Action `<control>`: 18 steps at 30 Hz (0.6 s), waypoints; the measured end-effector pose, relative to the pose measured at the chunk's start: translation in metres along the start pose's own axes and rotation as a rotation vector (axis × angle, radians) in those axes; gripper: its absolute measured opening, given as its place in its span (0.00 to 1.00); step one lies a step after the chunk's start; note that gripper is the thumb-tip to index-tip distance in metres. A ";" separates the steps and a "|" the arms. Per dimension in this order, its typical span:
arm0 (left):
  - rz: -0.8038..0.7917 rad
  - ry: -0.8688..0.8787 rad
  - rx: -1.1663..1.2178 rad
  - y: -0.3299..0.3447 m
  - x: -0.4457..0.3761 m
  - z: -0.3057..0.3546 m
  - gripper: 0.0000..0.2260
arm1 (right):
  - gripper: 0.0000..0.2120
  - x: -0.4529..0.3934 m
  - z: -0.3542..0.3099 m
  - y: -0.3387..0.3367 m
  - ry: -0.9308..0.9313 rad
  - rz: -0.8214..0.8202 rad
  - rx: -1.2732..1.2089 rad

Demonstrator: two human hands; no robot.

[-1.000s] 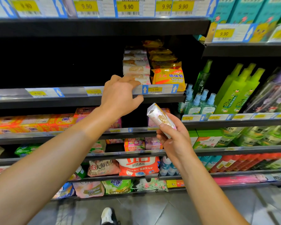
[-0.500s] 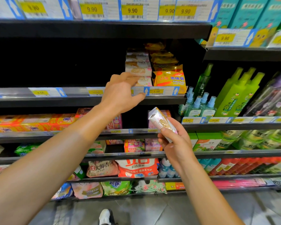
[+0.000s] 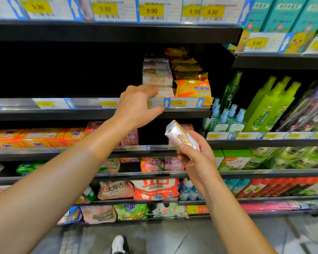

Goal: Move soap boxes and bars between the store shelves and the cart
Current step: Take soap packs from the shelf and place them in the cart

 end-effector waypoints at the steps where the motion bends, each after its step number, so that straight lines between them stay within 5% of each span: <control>1: 0.055 0.003 0.073 -0.009 0.002 0.000 0.26 | 0.21 -0.001 -0.004 0.001 -0.022 -0.004 0.030; 5: 0.169 0.124 0.303 -0.039 0.022 0.012 0.25 | 0.32 -0.002 -0.038 0.012 -0.208 -0.032 0.396; 11: -0.126 0.396 0.142 -0.014 0.045 0.026 0.39 | 0.40 -0.002 -0.077 0.054 -0.453 -0.202 0.722; 18: -0.161 0.202 0.397 -0.023 0.043 0.008 0.34 | 0.44 -0.001 -0.090 0.082 -0.484 -0.399 0.748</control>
Point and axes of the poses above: each hand's wrist, its own x-axis away from the middle knuckle, its own y-axis out of the palm, z = x × y, the point moved 10 cm from there along -x, towards the middle knuckle
